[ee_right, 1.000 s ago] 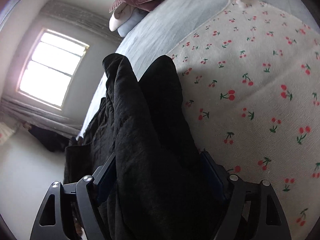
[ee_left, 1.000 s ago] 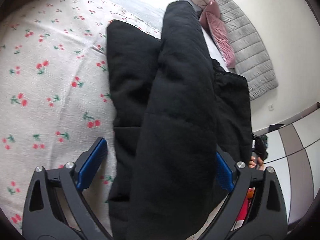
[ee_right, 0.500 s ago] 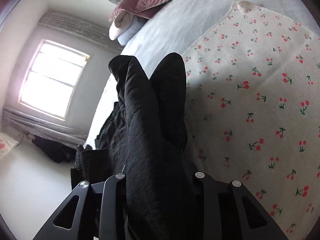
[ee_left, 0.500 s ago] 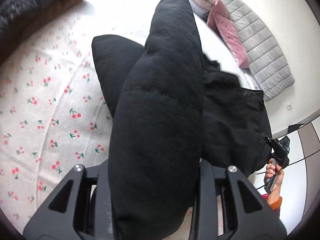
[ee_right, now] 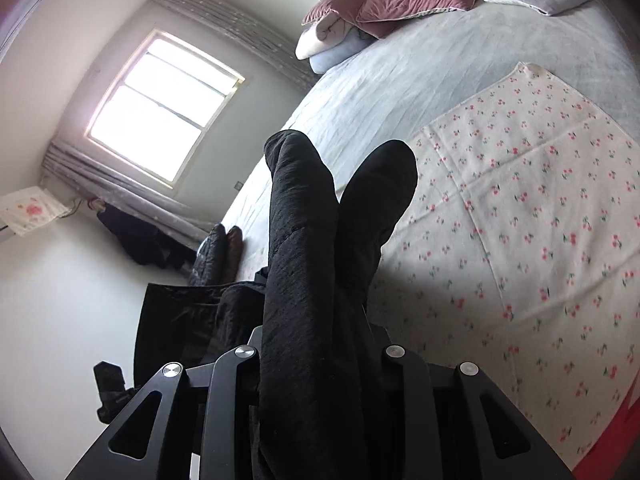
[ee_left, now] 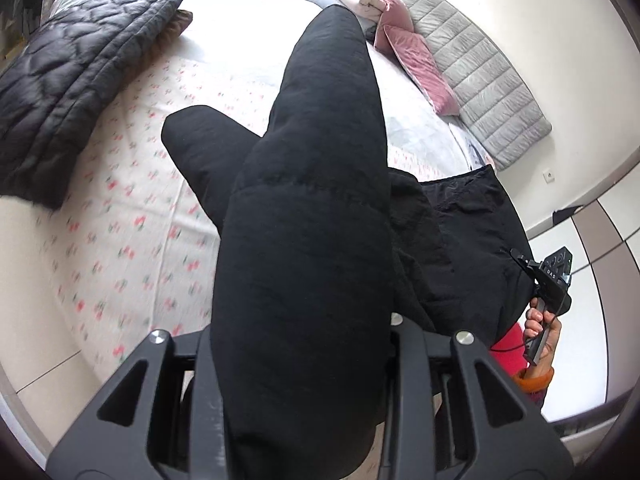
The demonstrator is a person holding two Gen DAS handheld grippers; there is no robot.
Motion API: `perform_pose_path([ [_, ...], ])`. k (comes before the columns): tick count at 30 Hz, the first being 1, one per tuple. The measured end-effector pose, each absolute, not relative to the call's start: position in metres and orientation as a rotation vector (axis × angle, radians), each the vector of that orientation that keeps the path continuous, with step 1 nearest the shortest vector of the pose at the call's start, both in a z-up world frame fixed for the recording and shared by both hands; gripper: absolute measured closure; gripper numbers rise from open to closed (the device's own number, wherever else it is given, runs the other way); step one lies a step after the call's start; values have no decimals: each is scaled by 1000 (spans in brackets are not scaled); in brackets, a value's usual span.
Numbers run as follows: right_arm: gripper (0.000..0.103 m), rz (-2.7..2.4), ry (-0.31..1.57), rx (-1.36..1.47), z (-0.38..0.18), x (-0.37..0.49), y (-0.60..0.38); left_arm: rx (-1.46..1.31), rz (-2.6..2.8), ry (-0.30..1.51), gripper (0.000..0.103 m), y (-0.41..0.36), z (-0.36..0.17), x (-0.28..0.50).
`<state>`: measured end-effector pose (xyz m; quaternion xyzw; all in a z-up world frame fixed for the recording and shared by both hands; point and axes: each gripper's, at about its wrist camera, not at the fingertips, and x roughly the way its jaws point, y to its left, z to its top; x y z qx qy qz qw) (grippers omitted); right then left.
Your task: Fold large clothes
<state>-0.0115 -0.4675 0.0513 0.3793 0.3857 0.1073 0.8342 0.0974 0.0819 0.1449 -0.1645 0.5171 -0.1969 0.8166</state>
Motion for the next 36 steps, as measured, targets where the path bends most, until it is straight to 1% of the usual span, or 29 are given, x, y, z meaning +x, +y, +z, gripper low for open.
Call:
perform_pose_path([
  [4, 74, 221, 877, 794, 18, -48, -459, -327, -405, 1148, 67, 102, 121, 76],
  [7, 72, 181, 914, 767, -3, -63, -459, -325, -392, 1165, 64, 108, 102, 64],
  [9, 69, 153, 943, 758, -16, -69, -463, -285, -357, 1179, 57, 114, 83, 56],
  [10, 65, 138, 961, 741, -23, -71, -465, -249, -333, 1190, 54, 114, 75, 54],
  [11, 63, 109, 988, 709, -32, -73, -468, -213, -311, 1204, 48, 113, 67, 55],
  [12, 57, 75, 1013, 676, -40, -74, -471, -179, -290, 1220, 41, 113, 60, 54],
  [13, 52, 17, 1047, 615, -48, -75, -473, -156, -274, 1238, 38, 113, 53, 54],
  [14, 52, -45, 1068, 553, -52, -76, -476, -147, -267, 1249, 35, 115, 49, 53],
  [15, 43, -71, 1070, 515, -52, -79, -478, -148, -263, 1245, 33, 117, 49, 53],
  [16, 38, -70, 1054, 513, -50, -82, -483, -149, -265, 1239, 33, 117, 51, 53],
  [19, 38, -84, 1036, 491, -34, -88, -489, -123, -251, 1220, 30, 118, 63, 51],
  [22, 38, -114, 1003, 403, -16, -86, -484, -43, -207, 1117, 28, 116, 89, 45],
  [24, 38, -86, 980, 385, -7, -79, -477, -17, -213, 1059, 19, 117, 101, 47],
  [27, 38, -53, 962, 348, 2, -61, -466, 17, -199, 1012, 18, 120, 110, 60],
  [30, 38, -47, 942, 276, 3, -28, -446, 28, -193, 987, 18, 113, 109, 93],
  [33, 38, -46, 921, 229, -5, 8, -434, 24, -184, 1003, 18, 111, 93, 124],
  [34, 38, -57, 924, 207, -9, 21, -431, 20, -186, 1006, 19, 109, 91, 127],
  [36, 38, -93, 939, 159, -18, 43, -429, 22, -186, 992, 28, 100, 88, 139],
])
